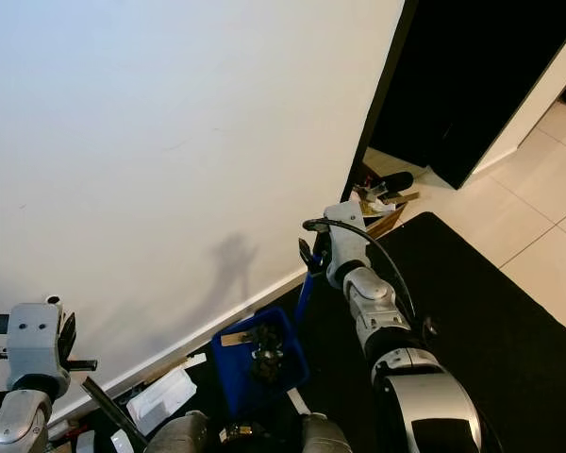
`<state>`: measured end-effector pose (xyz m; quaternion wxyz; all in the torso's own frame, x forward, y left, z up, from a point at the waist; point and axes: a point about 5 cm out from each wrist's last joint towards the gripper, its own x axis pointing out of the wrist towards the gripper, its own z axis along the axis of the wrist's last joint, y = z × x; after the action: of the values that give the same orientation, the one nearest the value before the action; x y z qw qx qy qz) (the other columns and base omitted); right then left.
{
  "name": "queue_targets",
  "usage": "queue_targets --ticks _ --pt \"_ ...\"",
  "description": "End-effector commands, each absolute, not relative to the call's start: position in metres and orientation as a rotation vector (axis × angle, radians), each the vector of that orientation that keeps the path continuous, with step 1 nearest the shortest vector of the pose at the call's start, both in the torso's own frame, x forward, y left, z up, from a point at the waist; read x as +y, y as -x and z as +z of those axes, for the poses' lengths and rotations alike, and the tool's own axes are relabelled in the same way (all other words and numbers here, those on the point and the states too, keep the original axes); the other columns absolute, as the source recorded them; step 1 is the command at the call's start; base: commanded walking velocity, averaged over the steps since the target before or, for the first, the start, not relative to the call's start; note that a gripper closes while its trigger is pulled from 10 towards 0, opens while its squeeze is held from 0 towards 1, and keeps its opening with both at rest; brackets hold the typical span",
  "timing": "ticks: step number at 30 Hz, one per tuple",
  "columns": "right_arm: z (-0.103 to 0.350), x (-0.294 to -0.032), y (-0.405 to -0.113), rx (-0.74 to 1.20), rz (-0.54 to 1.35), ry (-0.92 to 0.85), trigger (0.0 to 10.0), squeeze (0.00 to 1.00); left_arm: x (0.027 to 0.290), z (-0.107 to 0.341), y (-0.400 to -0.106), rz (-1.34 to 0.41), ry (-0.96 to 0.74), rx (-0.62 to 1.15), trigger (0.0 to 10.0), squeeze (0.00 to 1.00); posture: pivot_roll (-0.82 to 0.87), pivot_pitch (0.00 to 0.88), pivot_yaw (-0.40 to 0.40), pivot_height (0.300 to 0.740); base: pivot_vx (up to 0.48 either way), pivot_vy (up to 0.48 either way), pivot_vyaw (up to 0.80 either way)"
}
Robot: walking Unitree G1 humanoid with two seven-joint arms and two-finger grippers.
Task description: Sweep floor
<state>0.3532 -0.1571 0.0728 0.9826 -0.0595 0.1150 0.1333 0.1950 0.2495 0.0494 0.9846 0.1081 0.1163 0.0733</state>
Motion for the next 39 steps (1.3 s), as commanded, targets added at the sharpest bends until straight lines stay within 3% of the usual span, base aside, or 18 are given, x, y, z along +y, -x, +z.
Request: queue_targets --ticks 1,7,12,17,18,19,21,22,23,24,39 --pt "0.072 -0.155 -0.354 0.252 0.273 0.111 10.0 0.00 0.257 0.049 -0.189 0.167 -0.237 0.255 10.0 0.00 0.27 0.102 -0.010 0.740 0.000 0.000 0.00" --pt "0.076 -0.154 -0.358 0.251 0.270 0.111 8.1 0.00 0.258 0.050 -0.185 0.174 -0.239 0.261 10.0 0.00 0.28 0.114 -0.011 0.740 0.000 0.000 0.00" --pt "0.083 -0.159 -0.363 0.246 0.207 0.116 8.0 0.00 0.257 0.050 -0.182 0.175 -0.242 0.268 10.0 0.00 0.29 0.122 -0.013 0.740 0.000 0.000 0.00" --pt "0.086 -0.164 -0.367 0.263 0.147 0.085 6.6 0.00 0.256 0.051 -0.181 0.176 -0.244 0.271 10.0 0.00 0.30 0.123 -0.015 0.740 0.000 0.000 0.00" --pt "0.086 -0.165 -0.367 0.269 0.136 0.083 6.1 0.00 0.256 0.051 -0.181 0.176 -0.244 0.270 10.0 0.00 0.30 0.123 -0.016 0.740 0.000 0.000 0.00" --pt "0.086 -0.166 -0.367 0.272 0.131 0.077 4.9 0.00 0.256 0.051 -0.181 0.177 -0.244 0.271 10.0 0.00 0.30 0.123 -0.015 0.740 0.000 0.000 0.00" --pt "0.086 -0.166 -0.367 0.274 0.129 0.073 4.7 0.00 0.256 0.051 -0.181 0.177 -0.244 0.271 10.0 0.00 0.30 0.124 -0.015 0.740 0.000 0.000 0.00" --pt "0.085 -0.166 -0.367 0.278 0.130 0.066 2.3 0.00 0.256 0.051 -0.181 0.177 -0.244 0.271 10.0 0.00 0.29 0.124 -0.015 0.740 0.000 0.000 0.00" --pt "0.085 -0.166 -0.367 0.281 0.131 0.061 2.3 0.00 0.256 0.051 -0.181 0.177 -0.244 0.272 10.0 0.00 0.29 0.124 -0.015 0.740 0.000 0.000 0.00" --pt "0.085 -0.165 -0.367 0.286 0.132 0.054 0.2 0.00 0.255 0.051 -0.181 0.176 -0.244 0.272 10.0 0.00 0.30 0.124 -0.015 0.740 0.000 0.000 0.00" --pt "0.077 -0.162 -0.364 0.369 0.164 0.000 0.0 0.00 0.252 0.050 -0.185 0.174 -0.235 0.272 10.0 0.00 0.28 0.117 -0.020 0.740 0.000 0.000 0.00"
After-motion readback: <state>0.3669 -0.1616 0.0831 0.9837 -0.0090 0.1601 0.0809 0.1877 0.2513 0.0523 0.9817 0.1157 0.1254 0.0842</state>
